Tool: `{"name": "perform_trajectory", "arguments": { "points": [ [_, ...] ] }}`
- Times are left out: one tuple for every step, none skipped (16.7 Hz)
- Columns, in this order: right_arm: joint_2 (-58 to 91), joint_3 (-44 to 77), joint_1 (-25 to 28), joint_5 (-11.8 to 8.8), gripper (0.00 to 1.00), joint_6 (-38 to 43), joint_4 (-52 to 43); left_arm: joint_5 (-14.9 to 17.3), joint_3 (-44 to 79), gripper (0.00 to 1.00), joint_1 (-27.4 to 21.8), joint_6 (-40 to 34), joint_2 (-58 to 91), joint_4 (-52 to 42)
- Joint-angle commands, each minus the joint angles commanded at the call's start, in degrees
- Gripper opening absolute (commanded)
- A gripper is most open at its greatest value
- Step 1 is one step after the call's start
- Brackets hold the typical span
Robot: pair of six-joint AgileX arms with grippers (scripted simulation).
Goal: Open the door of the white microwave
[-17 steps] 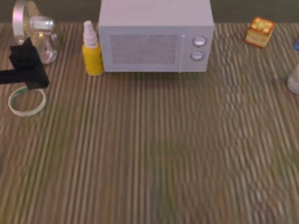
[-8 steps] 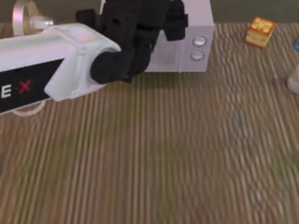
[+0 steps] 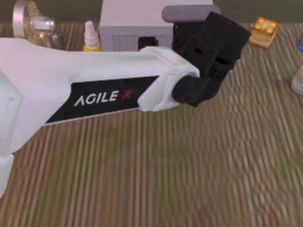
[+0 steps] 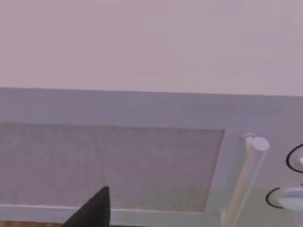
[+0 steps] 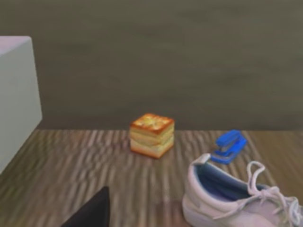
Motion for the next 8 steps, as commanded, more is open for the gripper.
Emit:
{"name": "perform_trajectory", "arguments": {
  "points": [
    [0.0, 0.0, 0.0, 0.0, 1.00, 0.0, 0.0, 0.0, 0.0, 1.00, 0.0, 0.0, 0.0, 0.0],
    [0.0, 0.0, 0.0, 0.0, 1.00, 0.0, 0.0, 0.0, 0.0, 1.00, 0.0, 0.0, 0.0, 0.0],
    [0.0, 0.0, 0.0, 0.0, 1.00, 0.0, 0.0, 0.0, 0.0, 1.00, 0.0, 0.0, 0.0, 0.0],
    [0.0, 0.0, 0.0, 0.0, 1.00, 0.0, 0.0, 0.1, -0.3, 1.00, 0.2, 0.1, -0.1, 0.0],
    [0.0, 0.0, 0.0, 0.0, 1.00, 0.0, 0.0, 0.2, -0.1, 1.00, 0.3, 0.2, 0.1, 0.1],
    [0.0, 0.0, 0.0, 0.0, 1.00, 0.0, 0.0, 0.5, 0.7, 1.00, 0.7, 0.5, 0.9, 0.5],
    [0.0, 0.0, 0.0, 0.0, 1.00, 0.0, 0.0, 1.1, 2.0, 1.00, 1.3, 1.1, 2.2, 1.0],
    [0.0, 0.0, 0.0, 0.0, 1.00, 0.0, 0.0, 1.8, 3.6, 1.00, 2.1, 1.7, 4.0, 1.6]
  ]
}}
